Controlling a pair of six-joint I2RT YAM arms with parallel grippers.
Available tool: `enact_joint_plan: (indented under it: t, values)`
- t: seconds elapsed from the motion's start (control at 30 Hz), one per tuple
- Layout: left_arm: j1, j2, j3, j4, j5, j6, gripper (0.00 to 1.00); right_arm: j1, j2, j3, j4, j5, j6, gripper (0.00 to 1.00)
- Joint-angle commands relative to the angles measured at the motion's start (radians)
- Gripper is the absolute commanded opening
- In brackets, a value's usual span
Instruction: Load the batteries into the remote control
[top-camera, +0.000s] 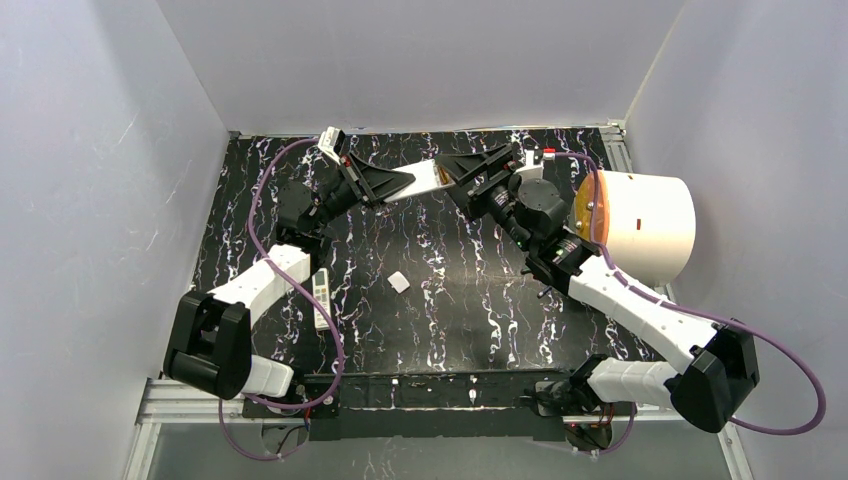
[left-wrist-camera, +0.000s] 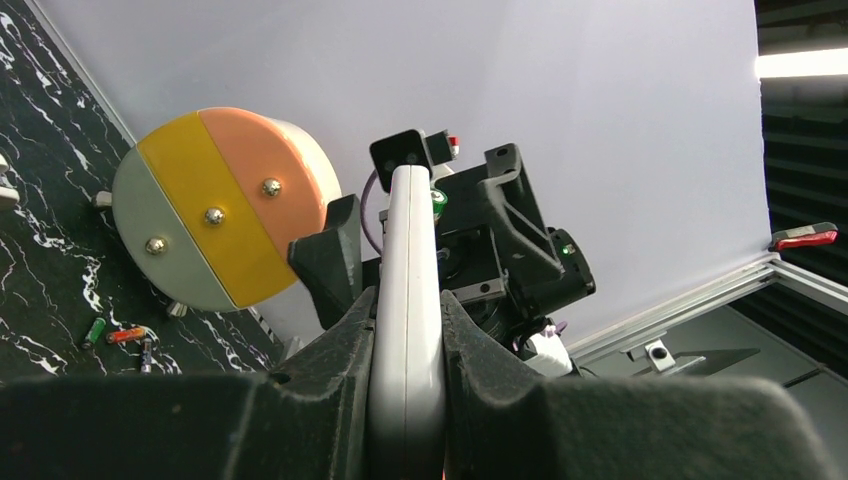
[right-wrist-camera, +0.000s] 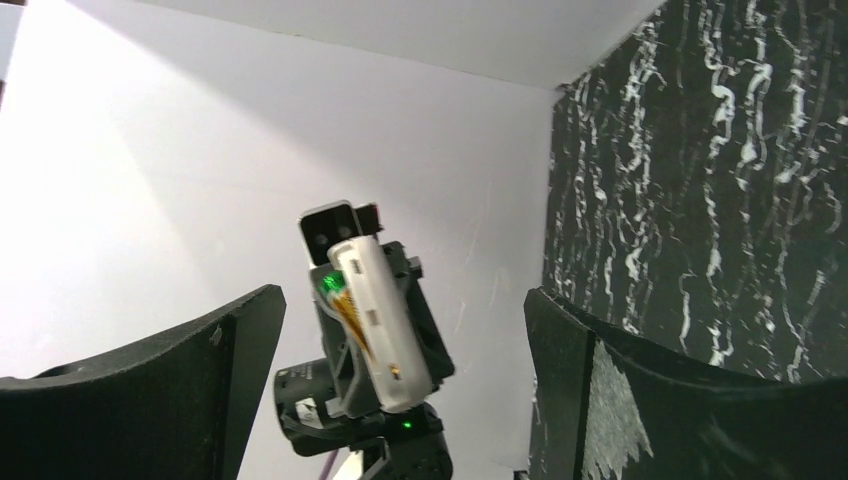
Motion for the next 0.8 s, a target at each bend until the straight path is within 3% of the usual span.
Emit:
enact_joint_plan:
  t: [0.0,0.3,0.6,0.7,0.77]
  values:
    - [-0.001,-0.008,-0.001,0.039,0.014,0.021,0.0,-0.005,-0.011,0.034,0.136,0.001,0.012,0.99]
    - [-0.002,-0.013,-0.01,0.038,0.027,0.031,0.0,-0.01,0.024,0.036,0.162,-0.041,0.041,0.99]
    - [0.0,-0.01,-0.009,0.039,0.037,0.044,0.0,-0.017,-0.069,-0.008,0.126,0.029,-0.109,0.95]
    - [-0.002,-0.005,-0.007,0.042,0.037,0.043,0.0,-0.019,-0.099,-0.015,0.091,0.036,-0.153,0.88]
    - [-0.001,-0.006,-0.007,0.047,0.035,0.043,0.0,-0.018,-0.118,-0.018,0.055,0.043,-0.176,0.76]
